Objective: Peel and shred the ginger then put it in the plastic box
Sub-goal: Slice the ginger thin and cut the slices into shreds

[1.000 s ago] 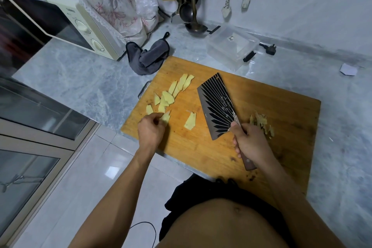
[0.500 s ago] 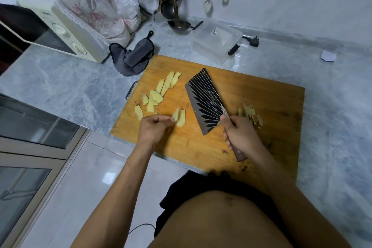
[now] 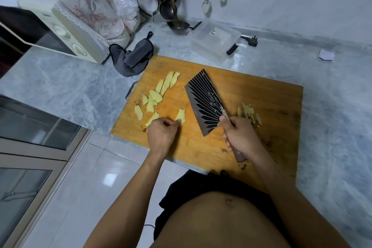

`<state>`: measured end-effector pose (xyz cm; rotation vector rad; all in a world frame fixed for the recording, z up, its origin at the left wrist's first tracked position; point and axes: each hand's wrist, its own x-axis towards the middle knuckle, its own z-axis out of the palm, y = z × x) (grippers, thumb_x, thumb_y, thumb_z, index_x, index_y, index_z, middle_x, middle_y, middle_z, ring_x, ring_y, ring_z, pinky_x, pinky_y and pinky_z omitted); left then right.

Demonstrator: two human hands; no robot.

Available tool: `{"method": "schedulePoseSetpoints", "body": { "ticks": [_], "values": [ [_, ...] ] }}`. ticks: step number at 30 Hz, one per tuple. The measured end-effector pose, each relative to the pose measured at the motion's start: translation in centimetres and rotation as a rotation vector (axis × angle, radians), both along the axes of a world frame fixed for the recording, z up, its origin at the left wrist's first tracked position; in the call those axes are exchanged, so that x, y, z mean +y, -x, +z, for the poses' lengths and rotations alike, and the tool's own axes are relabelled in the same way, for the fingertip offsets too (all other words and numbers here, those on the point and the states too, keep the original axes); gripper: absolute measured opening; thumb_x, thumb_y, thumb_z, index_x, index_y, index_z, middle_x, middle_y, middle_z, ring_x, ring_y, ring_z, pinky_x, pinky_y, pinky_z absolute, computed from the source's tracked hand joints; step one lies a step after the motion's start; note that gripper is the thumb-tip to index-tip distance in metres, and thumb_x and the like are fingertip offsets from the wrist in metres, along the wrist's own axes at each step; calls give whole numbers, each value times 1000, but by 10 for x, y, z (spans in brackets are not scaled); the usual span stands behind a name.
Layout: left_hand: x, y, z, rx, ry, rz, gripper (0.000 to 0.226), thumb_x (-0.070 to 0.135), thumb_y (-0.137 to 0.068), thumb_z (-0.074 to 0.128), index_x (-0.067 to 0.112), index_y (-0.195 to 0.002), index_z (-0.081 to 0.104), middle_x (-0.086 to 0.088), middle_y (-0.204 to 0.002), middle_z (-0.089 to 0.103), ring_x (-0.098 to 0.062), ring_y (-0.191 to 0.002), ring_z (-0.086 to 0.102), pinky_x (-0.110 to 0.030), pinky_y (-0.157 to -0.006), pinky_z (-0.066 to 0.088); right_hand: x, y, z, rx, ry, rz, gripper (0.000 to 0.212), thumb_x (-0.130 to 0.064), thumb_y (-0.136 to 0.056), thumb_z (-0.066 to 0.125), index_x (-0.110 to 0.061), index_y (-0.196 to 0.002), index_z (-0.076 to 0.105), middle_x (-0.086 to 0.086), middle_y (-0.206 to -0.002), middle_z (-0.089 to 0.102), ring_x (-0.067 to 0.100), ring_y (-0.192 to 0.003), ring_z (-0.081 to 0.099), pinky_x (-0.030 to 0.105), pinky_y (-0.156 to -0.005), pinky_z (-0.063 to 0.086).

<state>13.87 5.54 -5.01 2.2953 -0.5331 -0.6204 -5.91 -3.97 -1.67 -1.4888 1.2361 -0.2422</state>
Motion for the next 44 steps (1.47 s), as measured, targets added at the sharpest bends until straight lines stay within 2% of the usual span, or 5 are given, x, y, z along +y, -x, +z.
{"method": "schedulePoseSetpoints", "body": {
  "ticks": [10, 21, 27, 34, 44],
  "values": [
    [30, -40, -4, -363, -214, -75, 31, 14, -95, 54, 11, -123, 66, -18, -119, 54, -37, -106, 56, -42, -81, 52, -1, 0, 2, 3, 4, -9, 43, -40, -105, 45, -7, -81, 57, 9, -67, 57, 10, -40, 49, 19, -39, 41],
    [31, -55, -3, -157, -109, 34, 11, 24, -84, 73, 16, -91, 70, 1, -83, 68, -21, -79, 64, -31, -69, 54, -1, 1, 4, 9, 5, 14, 38, -40, -105, 44, -16, -79, 57, 9, -68, 58, 16, -46, 51, 22, -41, 42],
    [27, -74, -6, -275, -77, 111, 32, 36, -90, 67, 9, -109, 68, -11, -99, 71, -29, -88, 66, -36, -73, 54, 2, -1, 8, 27, 23, 10, 41, -41, -105, 44, -13, -77, 55, 9, -66, 58, 9, -37, 48, 16, -34, 34],
    [5, -84, 8, -157, -125, 193, 17, 18, -89, 62, 7, -75, 64, -15, -80, 67, -35, -81, 64, -37, -74, 54, 0, 0, 3, 25, 15, 18, 42, -44, -104, 44, -12, -81, 58, 8, -66, 59, 16, -46, 53, 27, -44, 46],
    [10, -63, 28, -10, 25, 2, 24, 18, -82, 79, 29, -99, 67, 8, -86, 69, -9, -75, 65, -15, -59, 50, -3, -1, 1, 10, -27, -3, 40, -39, -105, 44, -5, -92, 61, 10, -72, 58, 16, -48, 51, 22, -40, 43]
  ]
}}
